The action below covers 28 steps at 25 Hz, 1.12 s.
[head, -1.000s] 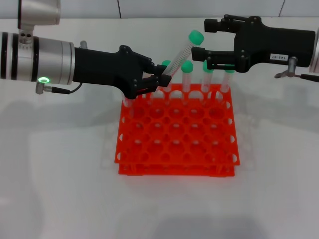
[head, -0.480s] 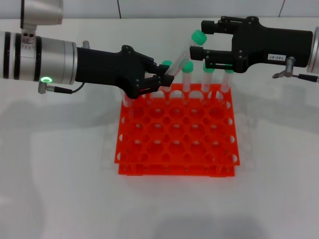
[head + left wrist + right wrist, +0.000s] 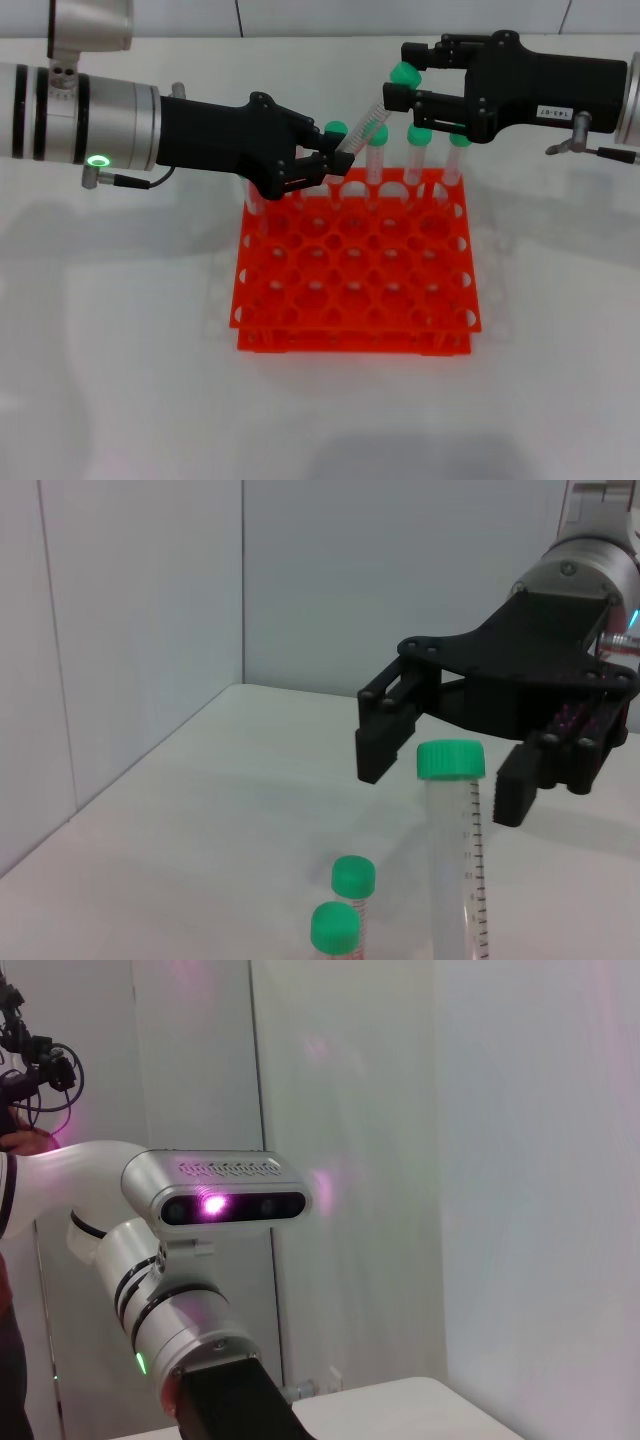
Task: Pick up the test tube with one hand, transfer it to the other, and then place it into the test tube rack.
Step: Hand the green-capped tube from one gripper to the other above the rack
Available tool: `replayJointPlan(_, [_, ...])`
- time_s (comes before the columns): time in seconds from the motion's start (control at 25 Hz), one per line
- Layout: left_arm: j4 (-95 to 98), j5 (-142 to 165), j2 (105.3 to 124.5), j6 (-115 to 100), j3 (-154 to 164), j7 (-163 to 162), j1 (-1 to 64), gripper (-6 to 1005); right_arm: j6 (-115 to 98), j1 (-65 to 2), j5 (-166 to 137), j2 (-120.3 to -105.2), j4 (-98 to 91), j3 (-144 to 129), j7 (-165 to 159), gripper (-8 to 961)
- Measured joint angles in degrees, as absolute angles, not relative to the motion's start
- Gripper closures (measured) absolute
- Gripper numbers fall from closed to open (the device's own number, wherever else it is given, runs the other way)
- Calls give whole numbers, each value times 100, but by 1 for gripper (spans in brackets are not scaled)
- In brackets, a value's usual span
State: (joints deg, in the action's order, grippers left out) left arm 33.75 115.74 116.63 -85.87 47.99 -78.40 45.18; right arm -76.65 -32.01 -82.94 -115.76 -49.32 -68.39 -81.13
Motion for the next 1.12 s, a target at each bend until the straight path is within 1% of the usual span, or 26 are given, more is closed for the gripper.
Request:
replayJointPlan(0.04, [3375, 11574, 11663, -8587, 4799, -7841, 4518, 815, -7664, -3201, -8293, -11575, -4927, -6838, -8112, 378])
replayJointPlan(0.28, [3375, 11575, 11663, -8593, 4789, -7842, 4517, 815, -7659, -3199, -8287, -11576, -4896, -6838, -8113, 561])
replayJointPlan(0.48, [3375, 11575, 11663, -8608, 4781, -7844, 4518, 815, -7656, -3199, -8287, -11575, -4890, -6838, -8113, 560])
replayJointPlan(0.92, [3375, 11576, 11671, -8613, 4781, -7844, 4517, 815, -7660, -3212, -8283, -11575, -4900, -6837, -8113, 664])
replayJointPlan(1.12, [3377, 11577, 11672, -8620, 4774, -7849, 4522, 815, -7659, -3215, -8282, -11575, -4901, -6837, -8112, 665])
